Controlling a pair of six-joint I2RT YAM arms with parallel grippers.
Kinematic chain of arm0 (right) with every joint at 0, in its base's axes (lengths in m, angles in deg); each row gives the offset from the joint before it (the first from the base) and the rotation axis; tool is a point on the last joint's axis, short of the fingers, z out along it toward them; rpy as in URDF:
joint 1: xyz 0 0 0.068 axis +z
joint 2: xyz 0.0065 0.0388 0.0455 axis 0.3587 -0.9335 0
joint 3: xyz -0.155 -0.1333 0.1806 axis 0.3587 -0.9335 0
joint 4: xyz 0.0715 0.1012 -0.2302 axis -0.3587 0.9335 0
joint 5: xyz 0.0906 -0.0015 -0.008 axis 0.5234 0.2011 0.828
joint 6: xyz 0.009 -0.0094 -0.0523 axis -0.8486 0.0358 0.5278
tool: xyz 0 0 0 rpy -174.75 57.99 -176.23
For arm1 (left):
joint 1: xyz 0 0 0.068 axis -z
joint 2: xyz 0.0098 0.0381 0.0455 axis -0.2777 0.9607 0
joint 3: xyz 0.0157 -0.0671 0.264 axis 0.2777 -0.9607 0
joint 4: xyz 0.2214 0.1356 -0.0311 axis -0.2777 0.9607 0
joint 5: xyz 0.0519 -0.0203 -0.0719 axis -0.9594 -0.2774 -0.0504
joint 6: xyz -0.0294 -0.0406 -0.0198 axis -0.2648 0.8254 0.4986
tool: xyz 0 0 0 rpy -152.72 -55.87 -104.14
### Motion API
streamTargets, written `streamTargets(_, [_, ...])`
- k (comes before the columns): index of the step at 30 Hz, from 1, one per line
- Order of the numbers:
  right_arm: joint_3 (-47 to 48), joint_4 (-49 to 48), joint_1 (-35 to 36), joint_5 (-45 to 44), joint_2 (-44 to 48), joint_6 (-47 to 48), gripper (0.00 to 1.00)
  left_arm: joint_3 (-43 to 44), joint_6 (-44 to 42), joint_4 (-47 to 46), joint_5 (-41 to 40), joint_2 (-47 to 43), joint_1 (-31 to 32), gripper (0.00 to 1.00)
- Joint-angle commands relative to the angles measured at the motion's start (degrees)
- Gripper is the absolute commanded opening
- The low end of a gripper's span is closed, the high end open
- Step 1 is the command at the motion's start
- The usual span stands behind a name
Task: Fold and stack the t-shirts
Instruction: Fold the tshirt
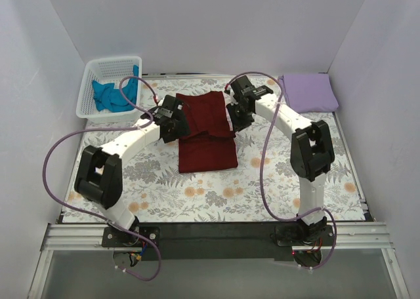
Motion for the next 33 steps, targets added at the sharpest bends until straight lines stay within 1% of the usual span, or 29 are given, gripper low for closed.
streamTargets(1, [-4.34,-6.71,2.54,-1.76,9.02,-2.43,0.3,-2.66,2.39,0.43,-2.52,-8.86,5.73,0.55])
streamTargets(3, [-10.13,-12.42,4.29,-0.63,12.45,-3.06,0.3,-5.46,4.05,-0.18,-2.79,-10.72,9.59,0.5])
streamTargets(4, [-11.9,-14.18,4.82,0.69,13.24,-3.41,0.29,-6.44,4.5,-0.79,-2.7,-10.9,10.65,0.44])
streamTargets(5, [-14.61,-16.03,5.26,2.27,14.04,-4.11,0.29,-7.32,5.03,-1.76,-1.91,-10.55,11.71,0.41])
streamTargets(6, [-15.51,-18.39,5.96,5.16,14.04,-4.46,0.28,-8.28,5.64,-2.11,-1.3,-9.94,12.42,0.4])
streamTargets(7, [-16.21,-19.46,6.32,6.06,13.96,-5.25,0.28,-9.34,6.17,-2.2,-0.51,-9.32,13.47,0.38])
streamTargets(8, [-16.83,-20.26,6.67,6.67,13.17,-5.52,0.27,-10.05,6.7,-2.38,-0.07,-8.44,13.83,0.34])
streamTargets(11, [-18.77,-23.33,7.9,7.55,11.33,-6.13,0.25,-12.33,7.75,-2.56,1.6,-6.16,14.97,0.3])
streamTargets(14, [-20.44,-27.11,8.08,9.76,9.13,-7.27,0.24,-14.44,8.46,-2.47,3.45,-5.36,15.59,0.29])
streamTargets(18, [-17.63,-28.35,7.99,9.94,4.39,-7.1,0.23,-17.86,9.16,-2.29,4.33,-6.59,16.11,0.29])
streamTargets(21, [-13.42,-28.88,7.82,7.48,0.61,-6.22,0.23,-20.41,9.69,-2.03,4.42,-7.99,16.11,0.28])
streamTargets(22, [-10.62,-28.79,7.64,6.69,-0.45,-5.53,0.23,-21.03,9.69,-1.94,4.51,-8.34,16.11,0.28])
streamTargets(25, [-6.13,-28.88,5.89,4.05,-4.23,-4.73,0.24,-22.35,10.22,-1.77,4.69,-9.92,16.11,0.28])
streamTargets(26, [-2.98,-28.88,5.19,3.17,-5.54,-4.73,0.24,-22.62,10.3,-1.68,4.69,-10.89,16.03,0.28])
streamTargets(28, [-0.24,-28.88,2.99,2.02,-6.43,-4.81,0.25,-23.14,10.74,-1.85,4.51,-11.68,16.11,0.28])
streamTargets(29, [2.04,-28.88,1.59,2.63,-6.52,-4.9,0.25,-23.15,10.83,-1.77,4.42,-12.12,16.11,0.28])
streamTargets(31, [2.94,-28.88,0.61,6.58,-5.65,-4.99,0.26,-23.24,11.27,-1.77,4.33,-13.09,16.11,0.28])
streamTargets(32, [2.5,-28.96,0.26,8.51,-3.9,-4.99,0.27,-23.24,11.36,-1.85,4.42,-13.53,16.11,0.28])
streamTargets(33, [0.24,-29.14,-0.09,13.31,-2.76,-5.17,0.27,-23.24,11.62,-1.94,4.42,-14.49,16.11,0.28])
